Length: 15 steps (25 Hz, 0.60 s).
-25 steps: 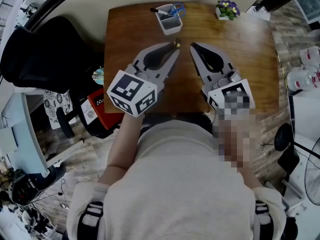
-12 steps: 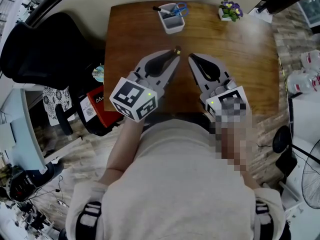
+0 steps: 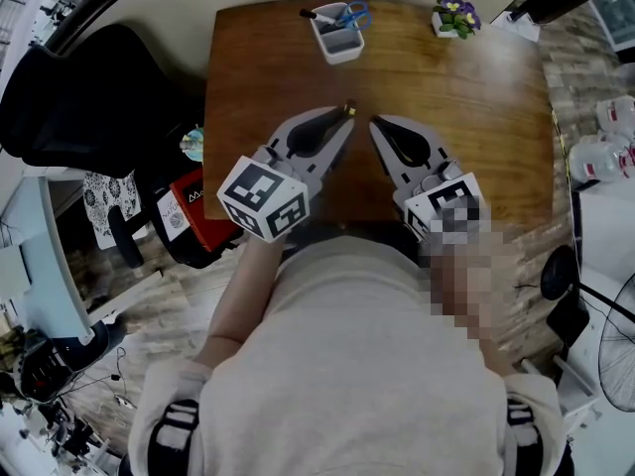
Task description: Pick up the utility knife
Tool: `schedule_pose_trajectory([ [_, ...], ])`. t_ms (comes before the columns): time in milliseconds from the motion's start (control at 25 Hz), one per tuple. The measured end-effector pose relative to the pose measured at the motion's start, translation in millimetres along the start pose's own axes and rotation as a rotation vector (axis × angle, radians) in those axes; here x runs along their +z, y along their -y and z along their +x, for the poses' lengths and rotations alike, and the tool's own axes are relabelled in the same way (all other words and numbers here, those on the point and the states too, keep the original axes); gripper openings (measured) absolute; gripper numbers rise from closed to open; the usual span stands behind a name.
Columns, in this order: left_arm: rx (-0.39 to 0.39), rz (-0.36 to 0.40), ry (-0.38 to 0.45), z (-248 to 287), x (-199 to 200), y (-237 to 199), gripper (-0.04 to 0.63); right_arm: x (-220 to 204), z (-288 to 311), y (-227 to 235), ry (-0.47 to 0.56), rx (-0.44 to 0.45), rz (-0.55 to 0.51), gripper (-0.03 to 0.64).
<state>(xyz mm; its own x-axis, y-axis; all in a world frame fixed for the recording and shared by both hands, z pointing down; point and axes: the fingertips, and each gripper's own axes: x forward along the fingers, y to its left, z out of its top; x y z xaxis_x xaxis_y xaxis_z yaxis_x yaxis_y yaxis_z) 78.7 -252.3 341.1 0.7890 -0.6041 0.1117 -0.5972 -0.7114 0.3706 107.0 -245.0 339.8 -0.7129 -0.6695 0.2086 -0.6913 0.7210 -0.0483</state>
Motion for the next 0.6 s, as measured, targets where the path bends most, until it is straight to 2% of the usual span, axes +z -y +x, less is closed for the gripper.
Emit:
schedule_pose_trajectory([
  [600,-0.011,-0.039,-0.063,2,-20,-5,0.074,-15,-1,3,-0.04,-0.004,0.024,0.012],
])
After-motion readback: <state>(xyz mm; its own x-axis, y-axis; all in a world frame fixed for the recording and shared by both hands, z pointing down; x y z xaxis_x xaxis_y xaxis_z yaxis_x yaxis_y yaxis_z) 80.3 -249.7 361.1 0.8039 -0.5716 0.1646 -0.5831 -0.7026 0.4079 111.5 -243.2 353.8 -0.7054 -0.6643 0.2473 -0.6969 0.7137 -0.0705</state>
